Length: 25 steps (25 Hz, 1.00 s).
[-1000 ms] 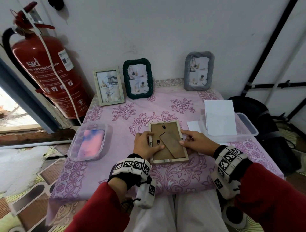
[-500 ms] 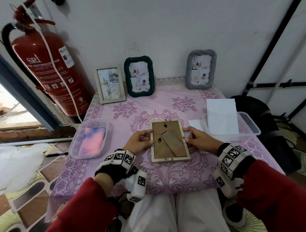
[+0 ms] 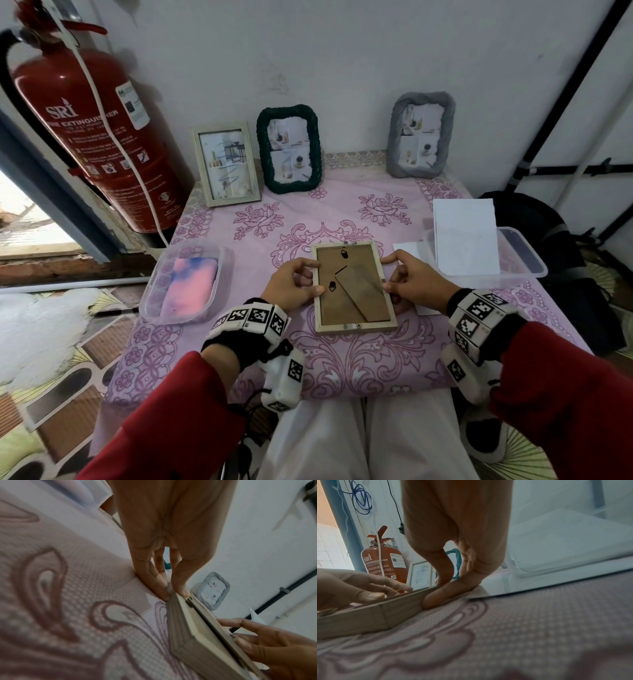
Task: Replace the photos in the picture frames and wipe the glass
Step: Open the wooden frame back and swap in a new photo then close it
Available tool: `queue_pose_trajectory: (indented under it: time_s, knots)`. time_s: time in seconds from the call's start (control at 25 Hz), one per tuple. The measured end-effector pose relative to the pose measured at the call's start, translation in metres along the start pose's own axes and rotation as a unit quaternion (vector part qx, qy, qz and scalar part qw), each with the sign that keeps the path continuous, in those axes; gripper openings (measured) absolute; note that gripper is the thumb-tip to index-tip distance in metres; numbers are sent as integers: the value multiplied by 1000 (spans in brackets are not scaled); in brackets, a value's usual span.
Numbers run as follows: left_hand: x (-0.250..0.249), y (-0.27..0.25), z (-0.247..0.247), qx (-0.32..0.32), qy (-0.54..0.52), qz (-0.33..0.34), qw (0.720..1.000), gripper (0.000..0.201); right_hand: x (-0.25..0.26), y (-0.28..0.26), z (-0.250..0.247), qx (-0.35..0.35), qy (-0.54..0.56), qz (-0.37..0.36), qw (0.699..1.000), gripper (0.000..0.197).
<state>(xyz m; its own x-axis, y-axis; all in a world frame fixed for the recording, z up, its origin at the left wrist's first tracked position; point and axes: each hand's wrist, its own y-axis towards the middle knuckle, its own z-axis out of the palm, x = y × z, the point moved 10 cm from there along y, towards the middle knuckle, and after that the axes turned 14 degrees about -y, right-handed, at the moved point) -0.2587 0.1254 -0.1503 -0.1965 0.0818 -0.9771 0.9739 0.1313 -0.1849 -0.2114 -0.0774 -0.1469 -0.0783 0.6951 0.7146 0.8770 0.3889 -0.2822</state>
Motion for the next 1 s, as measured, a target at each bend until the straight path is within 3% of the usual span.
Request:
queue_pose_trajectory:
  time_s: [0.2,0.4,0.8,0.92,1.0]
  knots:
    - [-3,-2,0,-40,39,21,998,41,0,1,4,23,-5,-14,1000,37]
    - [-1,-2,4,22,30,-1,999,51,-4,-3,8,70,35,-18,997,51]
    - [-6,1,0,-24,61,22,998,50,1,-1,3,30,-32,-53,998,55]
    - [-7,0,-1,-39,63,29,997,50,7,-1,5,14,-67,-70,995,47]
    - [-7,0,-2,-47,66,32,996,50,15,0,5,12,-114,-91,989,30]
